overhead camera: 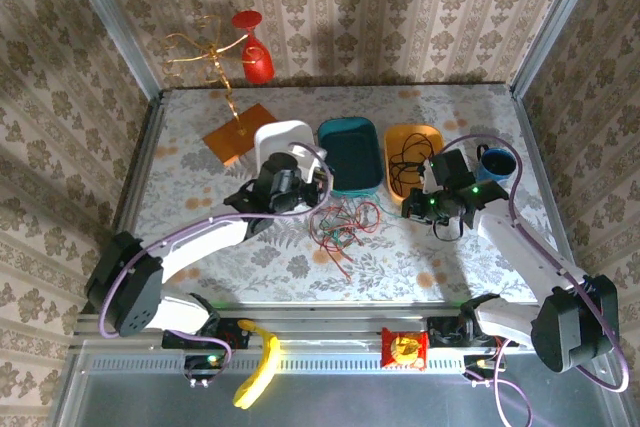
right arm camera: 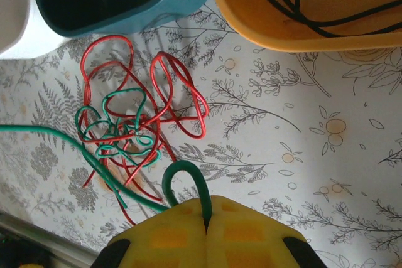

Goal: Untangle the cables

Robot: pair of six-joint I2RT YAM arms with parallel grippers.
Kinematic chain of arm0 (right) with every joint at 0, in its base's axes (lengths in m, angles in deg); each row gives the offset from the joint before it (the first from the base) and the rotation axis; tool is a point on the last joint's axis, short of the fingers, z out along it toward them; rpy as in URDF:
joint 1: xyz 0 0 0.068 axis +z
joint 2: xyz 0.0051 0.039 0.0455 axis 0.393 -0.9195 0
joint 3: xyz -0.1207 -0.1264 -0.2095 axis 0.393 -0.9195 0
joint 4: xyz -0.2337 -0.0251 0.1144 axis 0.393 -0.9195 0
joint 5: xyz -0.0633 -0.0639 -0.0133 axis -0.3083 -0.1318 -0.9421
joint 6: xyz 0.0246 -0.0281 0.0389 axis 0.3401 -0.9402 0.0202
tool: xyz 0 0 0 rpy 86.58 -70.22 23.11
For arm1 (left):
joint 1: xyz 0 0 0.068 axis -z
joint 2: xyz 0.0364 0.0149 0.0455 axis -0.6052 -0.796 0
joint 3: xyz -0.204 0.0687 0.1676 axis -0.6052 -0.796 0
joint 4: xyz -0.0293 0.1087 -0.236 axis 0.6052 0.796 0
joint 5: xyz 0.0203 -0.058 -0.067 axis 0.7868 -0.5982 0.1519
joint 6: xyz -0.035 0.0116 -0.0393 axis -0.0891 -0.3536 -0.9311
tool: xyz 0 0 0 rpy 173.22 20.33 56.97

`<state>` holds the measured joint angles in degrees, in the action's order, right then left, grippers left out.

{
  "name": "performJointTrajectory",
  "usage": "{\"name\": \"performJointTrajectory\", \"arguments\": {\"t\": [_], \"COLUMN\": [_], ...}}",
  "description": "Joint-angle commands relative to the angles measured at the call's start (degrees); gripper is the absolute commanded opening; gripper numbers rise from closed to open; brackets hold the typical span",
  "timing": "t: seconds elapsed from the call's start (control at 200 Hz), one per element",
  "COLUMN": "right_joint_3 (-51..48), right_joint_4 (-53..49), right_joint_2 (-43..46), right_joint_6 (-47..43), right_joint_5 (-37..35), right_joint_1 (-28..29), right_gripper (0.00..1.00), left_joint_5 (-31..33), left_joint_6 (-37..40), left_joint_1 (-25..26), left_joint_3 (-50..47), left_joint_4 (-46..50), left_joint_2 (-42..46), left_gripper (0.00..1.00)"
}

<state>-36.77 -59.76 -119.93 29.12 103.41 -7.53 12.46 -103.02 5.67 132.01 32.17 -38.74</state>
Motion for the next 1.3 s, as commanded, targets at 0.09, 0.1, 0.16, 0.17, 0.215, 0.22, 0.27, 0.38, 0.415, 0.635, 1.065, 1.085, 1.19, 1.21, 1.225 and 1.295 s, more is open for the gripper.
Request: {"name": "performJointTrajectory", "arguments": {"t": [0.09,0.1,0.16,0.17,0.215,0.22,0.27,0.38,0.415,0.635,1.065,1.085,1.19,1.21,1.225,1.295], "right_joint_3": [-0.36,-0.26,0.24,0.33,0.77,0.84,1.36,2.60,3.33,9.97,26.02,26.55,29.38,29.93,30.40,32.36], "right_joint_4": [0.05,0.34,2.15,2.49,3.74,3.82,5.03,7.58,9.61,11.54,4.62,4.55,4.78,4.86,4.93,4.61], "right_joint_2": [-0.32,-0.27,-0.07,-0.04,0.13,0.07,-0.12,-1.45,-2.29,-8.81,-29.08,-29.95,-34.18,-34.93,-35.57,-38.23], "right_joint_6": [2.32,2.46,3.25,3.42,4.26,4.36,5.58,8.40,9.33,12.56,12.12,12.12,11.85,11.78,11.69,11.58], "right_joint_5": [-0.20,0.05,1.31,1.50,1.51,1.51,1.58,-0.52,-1.88,-13.03,-20.25,-20.33,-19.63,-19.45,-19.25,-18.93], "right_joint_1": [-0.38,-0.36,0.03,0.14,0.67,0.70,1.07,2.02,2.12,3.10,6.61,6.82,7.61,7.66,7.80,8.09], "right_gripper": [0.00,0.00,0.00,0.00,0.00,0.00,0.00,0.00,0.00,0.00,0.00,0.00,0.00,0.00,0.00,0.00], "left_joint_5": [1.92,1.88,1.51,1.29,0.90,0.90,0.89,2.90,4.80,21.54,28.70,28.55,27.16,26.78,26.48,25.80], "left_joint_6": [-0.78,-0.60,-0.10,-0.08,-0.34,-0.43,-1.47,-4.54,-5.44,-8.21,-11.81,-11.62,-9.98,-9.53,-9.18,-7.68], "left_joint_1": [-1.00,-0.82,0.09,0.18,0.54,0.56,0.55,-0.58,-1.00,-3.25,-4.91,-4.86,-4.56,-4.45,-4.30,-3.32], "left_joint_3": [1.86,2.07,2.89,2.99,3.30,3.31,2.80,0.02,-0.59,-5.07,-7.80,-7.61,-6.32,-6.07,-5.82,-4.77], "left_joint_4": [-1.50,-1.31,-1.16,-1.21,-1.42,-1.52,-2.86,-7.01,-6.90,1.46,15.44,15.59,16.90,17.07,17.21,17.77], "left_joint_2": [-0.50,-0.71,-1.87,-2.06,-2.66,-2.77,-2.91,-1.26,-0.31,9.27,16.31,16.13,14.52,14.17,13.91,12.33], "left_gripper": [0.00,0.00,0.01,0.03,0.17,0.19,0.42,0.71,0.74,0.83,0.85,0.85,0.85,0.85,0.85,0.85]}}
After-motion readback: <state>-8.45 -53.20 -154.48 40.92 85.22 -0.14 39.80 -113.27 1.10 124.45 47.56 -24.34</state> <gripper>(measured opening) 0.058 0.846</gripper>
